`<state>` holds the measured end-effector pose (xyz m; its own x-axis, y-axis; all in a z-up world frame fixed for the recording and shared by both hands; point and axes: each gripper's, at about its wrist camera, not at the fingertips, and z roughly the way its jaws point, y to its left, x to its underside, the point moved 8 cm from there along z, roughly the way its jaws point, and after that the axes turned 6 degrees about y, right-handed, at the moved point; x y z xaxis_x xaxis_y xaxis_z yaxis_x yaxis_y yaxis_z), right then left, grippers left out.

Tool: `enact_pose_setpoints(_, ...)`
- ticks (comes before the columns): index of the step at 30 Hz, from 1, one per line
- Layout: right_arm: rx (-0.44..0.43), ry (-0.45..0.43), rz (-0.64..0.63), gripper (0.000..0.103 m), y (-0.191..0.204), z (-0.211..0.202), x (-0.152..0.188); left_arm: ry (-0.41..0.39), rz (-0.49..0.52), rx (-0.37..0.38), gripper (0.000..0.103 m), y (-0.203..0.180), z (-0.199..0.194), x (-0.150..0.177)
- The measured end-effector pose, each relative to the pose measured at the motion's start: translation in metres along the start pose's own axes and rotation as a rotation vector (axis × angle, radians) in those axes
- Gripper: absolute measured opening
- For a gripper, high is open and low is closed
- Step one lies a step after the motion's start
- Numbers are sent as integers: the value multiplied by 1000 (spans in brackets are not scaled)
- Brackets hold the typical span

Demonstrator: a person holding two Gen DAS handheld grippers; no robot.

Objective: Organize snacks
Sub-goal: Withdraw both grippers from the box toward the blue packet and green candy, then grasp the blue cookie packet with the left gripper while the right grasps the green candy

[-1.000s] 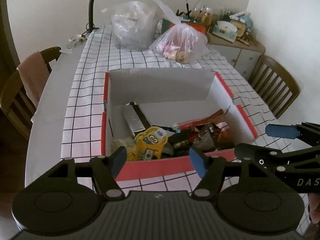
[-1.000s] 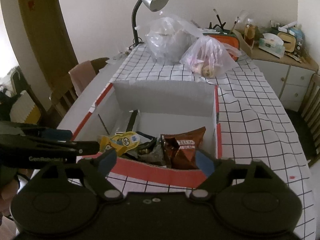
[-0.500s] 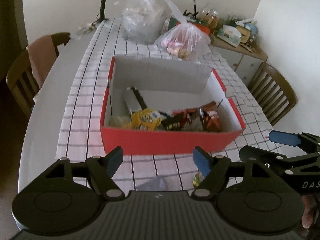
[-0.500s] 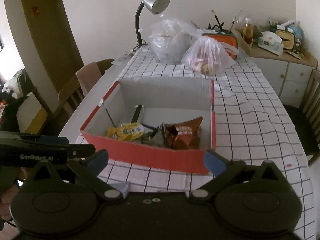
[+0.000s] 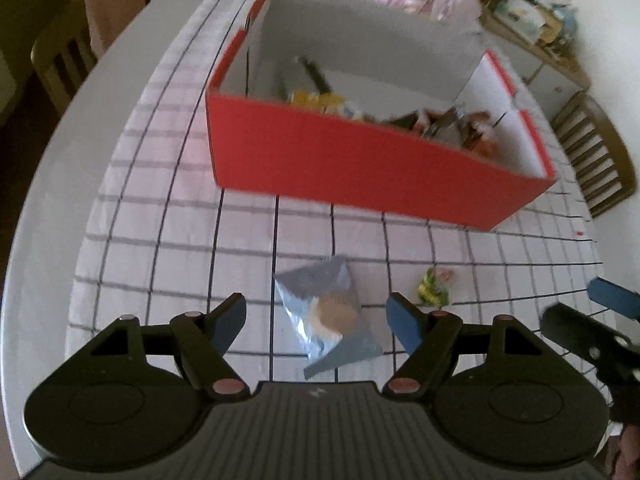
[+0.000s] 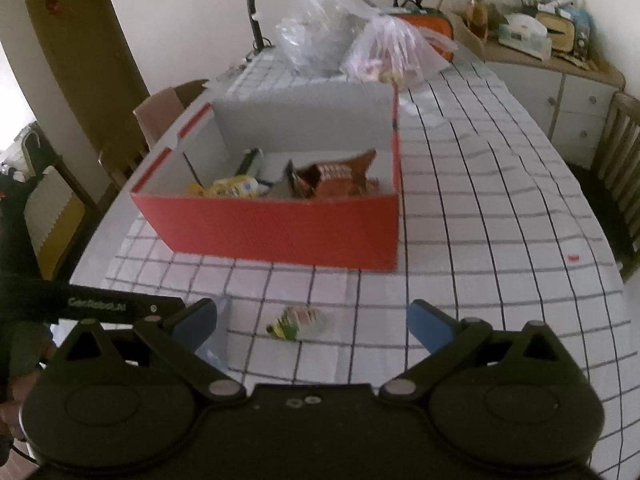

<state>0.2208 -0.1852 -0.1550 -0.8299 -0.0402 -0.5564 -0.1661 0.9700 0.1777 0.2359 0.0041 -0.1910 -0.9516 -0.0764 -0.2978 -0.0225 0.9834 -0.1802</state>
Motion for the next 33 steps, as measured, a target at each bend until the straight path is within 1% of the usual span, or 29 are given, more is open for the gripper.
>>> enact_pose_setpoints(3, 7, 22, 3, 102, -6, 4, 10, 33, -16, -17, 77, 0, 16, 5)
enact_pose_setpoints(7, 18, 47, 5, 102, -14, 10, 20, 53, -15, -39, 77, -3, 30, 10)
enact_pose_setpoints(9, 24, 60, 3, 101, -16, 14, 24, 63, -20, -37, 77, -6, 36, 12)
enact_pose_setpoints(12, 24, 75, 4, 101, -19, 18, 28, 70, -12, -47, 76, -8, 42, 14)
enact_pose_setpoints(16, 21, 87, 0, 100, -18, 24, 30, 54, -1, -62, 76, -10, 43, 14)
enact_pose_setpoints(18, 24, 94, -8, 99, -16, 27, 30, 43, 4, -75, 70, -8, 42, 14)
enact_pose_setpoints(21, 26, 104, -22, 97, -13, 34, 29, 26, 25, -96, 59, -11, 42, 15)
enact_pose_setpoints(22, 26, 110, -28, 96, -11, 37, 29, 20, 30, -102, 53, -11, 42, 14)
enact_pose_setpoints(23, 26, 114, -35, 96, -10, 40, 28, 15, 34, -108, 50, -10, 42, 15)
enact_pose_setpoints(25, 26, 123, -49, 94, -5, 46, 27, 7, 37, -104, 47, -8, 41, 15)
enact_pose_setpoints(29, 28, 142, -79, 89, 5, 60, 24, 7, 31, -79, 47, -2, 37, 17)
enact_pose_setpoints(31, 25, 150, -90, 84, 10, 67, 22, 9, 23, -71, 47, 1, 35, 17)
enact_pose_setpoints(33, 29, 156, -105, 82, 15, 74, 19, 15, 13, -63, 47, 4, 34, 17)
